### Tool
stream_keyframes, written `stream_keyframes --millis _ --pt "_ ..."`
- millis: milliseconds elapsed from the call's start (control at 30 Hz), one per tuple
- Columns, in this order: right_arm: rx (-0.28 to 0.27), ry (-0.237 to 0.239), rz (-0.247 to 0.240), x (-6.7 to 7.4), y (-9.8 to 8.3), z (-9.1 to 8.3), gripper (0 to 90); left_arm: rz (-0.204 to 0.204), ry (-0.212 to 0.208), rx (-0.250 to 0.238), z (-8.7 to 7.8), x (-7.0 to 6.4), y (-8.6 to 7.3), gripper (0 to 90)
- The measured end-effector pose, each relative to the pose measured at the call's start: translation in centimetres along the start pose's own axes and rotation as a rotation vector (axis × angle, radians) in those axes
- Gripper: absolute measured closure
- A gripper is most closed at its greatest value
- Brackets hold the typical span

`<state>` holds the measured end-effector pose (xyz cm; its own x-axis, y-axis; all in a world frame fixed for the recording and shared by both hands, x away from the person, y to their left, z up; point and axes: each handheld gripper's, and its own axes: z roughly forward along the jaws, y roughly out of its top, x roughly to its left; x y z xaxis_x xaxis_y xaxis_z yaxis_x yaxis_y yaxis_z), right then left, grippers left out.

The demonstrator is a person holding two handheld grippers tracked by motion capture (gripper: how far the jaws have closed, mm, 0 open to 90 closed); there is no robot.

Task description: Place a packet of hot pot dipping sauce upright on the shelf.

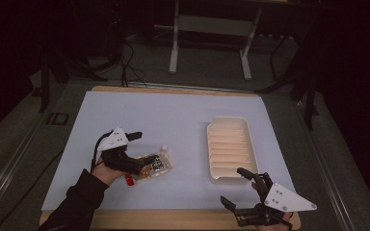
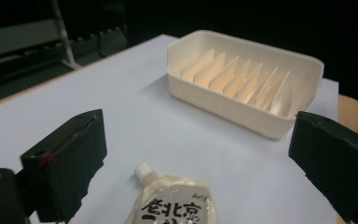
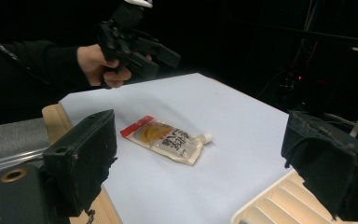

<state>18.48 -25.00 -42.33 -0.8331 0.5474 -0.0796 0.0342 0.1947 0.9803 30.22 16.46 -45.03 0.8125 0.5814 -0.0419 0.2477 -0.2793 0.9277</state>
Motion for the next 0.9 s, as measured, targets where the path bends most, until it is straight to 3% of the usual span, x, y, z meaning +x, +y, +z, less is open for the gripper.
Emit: stream_keyframes --millis 233,367,433,500,667,700,900 --pt "0.008 0.013 0.015 -0.2 -0.2 0.2 10.4 0.036 -0.001 0.073 2.2 1.2 -1.0 14.2" --pt "0.009 0.013 0.016 -0.2 -0.2 0.1 10.4 0.014 -0.007 0.112 3.1 1.7 -1.4 16.1" --pt "0.010 0.018 0.019 -0.2 -0.2 0.2 10.4 -0.002 -0.001 0.163 4.1 2.0 -1.8 17.5" --pt "0.013 0.018 0.018 -0.2 -0.3 0.2 10.4 -0.004 0.000 0.181 4.4 2.2 -2.0 19.8" --pt "0.014 0.022 0.020 -0.2 -0.3 0.2 10.5 0.003 0.018 0.239 5.7 2.7 -3.2 23.7" --pt "0.015 0.027 0.028 -0.2 -0.4 0.2 13.5 0.012 0.031 0.252 6.0 2.8 -3.5 28.0" --pt "0.011 0.033 0.029 -0.2 -0.3 0.2 13.4 0.014 0.016 0.292 7.0 3.5 -4.5 33.2"
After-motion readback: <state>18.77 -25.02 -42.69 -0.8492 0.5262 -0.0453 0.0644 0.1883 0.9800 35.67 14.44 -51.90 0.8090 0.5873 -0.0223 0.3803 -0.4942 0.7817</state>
